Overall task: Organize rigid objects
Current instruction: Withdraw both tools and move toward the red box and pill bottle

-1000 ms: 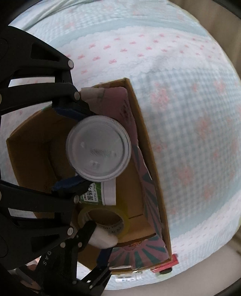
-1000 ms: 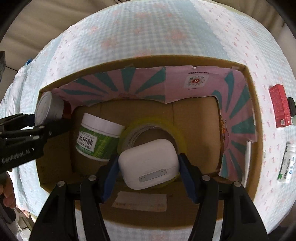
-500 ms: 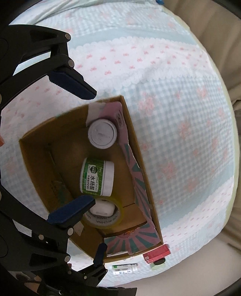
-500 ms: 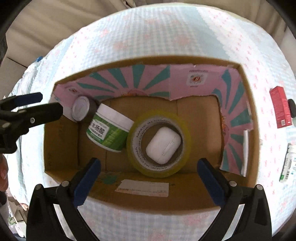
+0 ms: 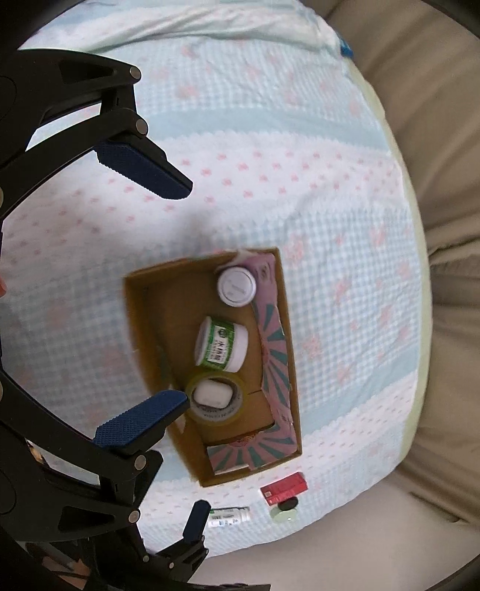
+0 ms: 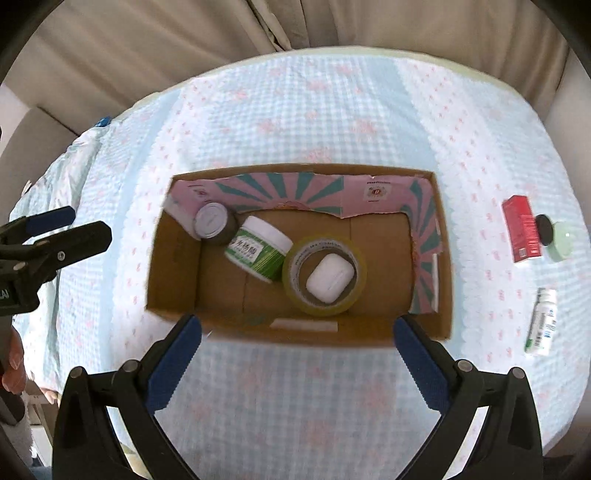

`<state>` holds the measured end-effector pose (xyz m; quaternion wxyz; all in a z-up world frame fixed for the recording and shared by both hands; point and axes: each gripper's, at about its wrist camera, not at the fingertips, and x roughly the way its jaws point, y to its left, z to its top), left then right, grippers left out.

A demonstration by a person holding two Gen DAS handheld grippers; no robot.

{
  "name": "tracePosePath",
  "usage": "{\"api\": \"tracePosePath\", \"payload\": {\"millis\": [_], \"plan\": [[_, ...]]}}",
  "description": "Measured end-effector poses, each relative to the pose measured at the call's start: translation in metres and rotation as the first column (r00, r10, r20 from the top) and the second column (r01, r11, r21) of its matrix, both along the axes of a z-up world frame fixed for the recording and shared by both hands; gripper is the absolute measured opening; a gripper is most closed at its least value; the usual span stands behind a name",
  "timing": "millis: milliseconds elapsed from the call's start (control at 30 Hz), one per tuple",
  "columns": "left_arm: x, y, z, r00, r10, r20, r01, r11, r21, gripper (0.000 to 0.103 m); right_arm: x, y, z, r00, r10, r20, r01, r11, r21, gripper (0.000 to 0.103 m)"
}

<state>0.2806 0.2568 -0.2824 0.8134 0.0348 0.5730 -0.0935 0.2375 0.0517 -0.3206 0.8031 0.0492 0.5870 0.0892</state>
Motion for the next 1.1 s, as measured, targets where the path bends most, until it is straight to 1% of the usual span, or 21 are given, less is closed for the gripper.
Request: {"api": "tracePosePath", "payload": {"millis": [133, 233, 267, 400, 533, 633, 700, 767, 833, 867, 967, 1033, 1100], "plan": [[-0.036, 0.011, 0.022, 0.998, 0.053, 0.013, -0.053, 0.998, -0.024, 0.103, -0.024, 0.002, 0.028, 0.999, -0.003, 0.032, 0.003, 1.000, -0.008, 0.103], [-0.055, 0.017, 0.031, 0.996, 0.086, -0.004, -0.086, 0.994, -0.073, 0.103, -0.042, 0.001, 0.044, 0.999, -0.024, 0.032, 0.025, 1.000, -0.008, 0.103], [-0.065, 0.018, 0.036, 0.996, 0.091, -0.002, -0.090, 0.991, -0.101, 0.103, -0.047, -0.001, 0.047, 0.999, -0.038, 0.029, 0.038, 0.999, -0.007, 0.103], [-0.086, 0.014, 0.048, 0.995, 0.090, 0.033, -0.085, 0.990, -0.115, 0.103, -0.072, -0.016, 0.066, 0.994, -0.109, 0.026, 0.110, 0.994, -0.017, 0.103], [-0.099, 0.001, 0.060, 0.993, 0.086, 0.079, -0.075, 0.989, -0.125, 0.103, -0.096, -0.035, 0.092, 0.987, -0.142, 0.076, 0.147, 0.986, -0.073, 0.103], [-0.108, -0.018, 0.070, 0.991, 0.071, 0.113, -0.057, 0.992, -0.115, 0.103, -0.112, -0.057, 0.112, 0.977, -0.180, 0.110, 0.190, 0.978, -0.083, 0.103], [-0.114, -0.038, 0.076, 0.991, 0.044, 0.126, -0.029, 0.992, -0.119, 0.103, -0.121, -0.074, 0.120, 0.968, -0.214, 0.129, 0.225, 0.971, -0.079, 0.103], [-0.117, -0.060, 0.081, 0.990, 0.018, 0.138, -0.003, 0.994, -0.105, 0.103, -0.128, -0.090, 0.124, 0.961, -0.240, 0.135, 0.254, 0.962, -0.097, 0.103], [-0.119, -0.077, 0.085, 0.987, 0.013, 0.158, 0.000, 0.997, -0.081, 0.103, -0.135, -0.112, 0.126, 0.954, -0.263, 0.147, 0.280, 0.954, -0.108, 0.103], [-0.122, -0.090, 0.088, 0.984, 0.017, 0.177, -0.006, 0.998, -0.062, 0.103, -0.138, -0.124, 0.126, 0.951, -0.274, 0.146, 0.290, 0.952, -0.102, 0.103], [-0.126, -0.116, 0.092, 0.977, 0.042, 0.208, -0.033, 0.998, -0.047, 0.103, -0.143, -0.160, 0.120, 0.949, -0.282, 0.143, 0.298, 0.948, -0.111, 0.103], [-0.129, -0.136, 0.093, 0.971, 0.082, 0.223, -0.073, 0.996, -0.050, 0.103, -0.143, -0.188, 0.112, 0.954, -0.265, 0.137, 0.281, 0.954, -0.109, 0.103], [-0.131, -0.158, 0.091, 0.965, 0.140, 0.222, -0.132, 0.990, -0.048, 0.103, -0.142, -0.217, 0.105, 0.959, -0.251, 0.127, 0.265, 0.958, -0.106, 0.103]]}}
